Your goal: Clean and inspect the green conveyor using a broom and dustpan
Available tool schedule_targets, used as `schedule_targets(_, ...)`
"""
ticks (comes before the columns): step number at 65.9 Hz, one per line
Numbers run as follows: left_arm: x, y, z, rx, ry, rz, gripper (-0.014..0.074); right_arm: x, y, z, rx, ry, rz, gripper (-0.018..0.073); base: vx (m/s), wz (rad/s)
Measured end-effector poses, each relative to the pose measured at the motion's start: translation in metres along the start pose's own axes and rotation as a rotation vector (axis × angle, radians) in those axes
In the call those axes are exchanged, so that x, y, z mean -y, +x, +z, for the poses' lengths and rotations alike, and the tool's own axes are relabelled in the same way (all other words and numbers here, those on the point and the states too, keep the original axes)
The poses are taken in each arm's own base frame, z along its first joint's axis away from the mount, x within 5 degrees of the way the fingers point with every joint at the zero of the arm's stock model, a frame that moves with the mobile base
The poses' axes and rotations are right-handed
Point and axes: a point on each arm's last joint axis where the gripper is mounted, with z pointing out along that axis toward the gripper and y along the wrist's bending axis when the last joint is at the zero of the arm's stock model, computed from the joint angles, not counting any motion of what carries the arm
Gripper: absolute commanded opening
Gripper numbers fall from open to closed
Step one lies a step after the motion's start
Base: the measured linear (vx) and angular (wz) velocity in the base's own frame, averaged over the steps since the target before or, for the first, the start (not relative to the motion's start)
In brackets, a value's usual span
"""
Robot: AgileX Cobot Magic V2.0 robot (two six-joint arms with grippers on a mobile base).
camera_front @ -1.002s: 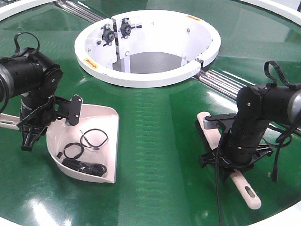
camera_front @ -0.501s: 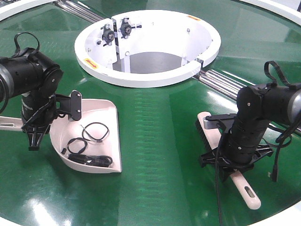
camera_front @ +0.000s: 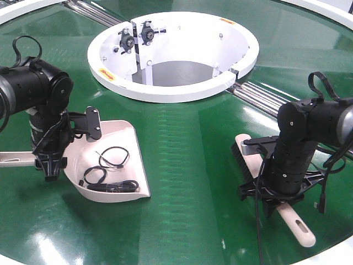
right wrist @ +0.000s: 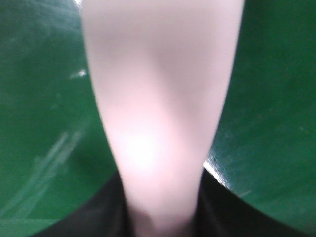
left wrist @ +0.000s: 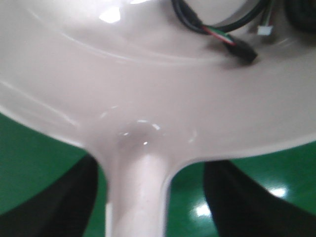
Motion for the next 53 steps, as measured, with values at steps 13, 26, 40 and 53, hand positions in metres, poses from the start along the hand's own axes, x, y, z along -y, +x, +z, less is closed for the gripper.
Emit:
schedule_targets(13, 0.003, -0.003, -0.002, 0.042, 0.03, -0.043, 0.0566, 0.0, 0.001, 0.0, -0.008, 0.001, 0.008, 0.0477, 0.0, 0.0)
schedule_targets(26, 0.006, 0.002, -0.017, 0.071, 0.018, -0.115, 0.0566, 0.001, 0.0, -0.001, -0.01, 0.012, 0.002, 0.0522, 0.0, 0.0)
schedule_targets(40, 0.014, 0.016, -0.054, 0.154, -0.043, -0.227, 0.0565, 0.0, 0.002, -0.027, 0.07, -0.006, 0.002, 0.0522, 0.0, 0.0)
schedule_targets(53, 0.032, 0.035, -0.103, 0.304, -0.09, -0.321, 0.0565, 0.002, 0.023, -0.081, 0.285, -0.02, -0.02, 0.0522, 0.0, 0.0)
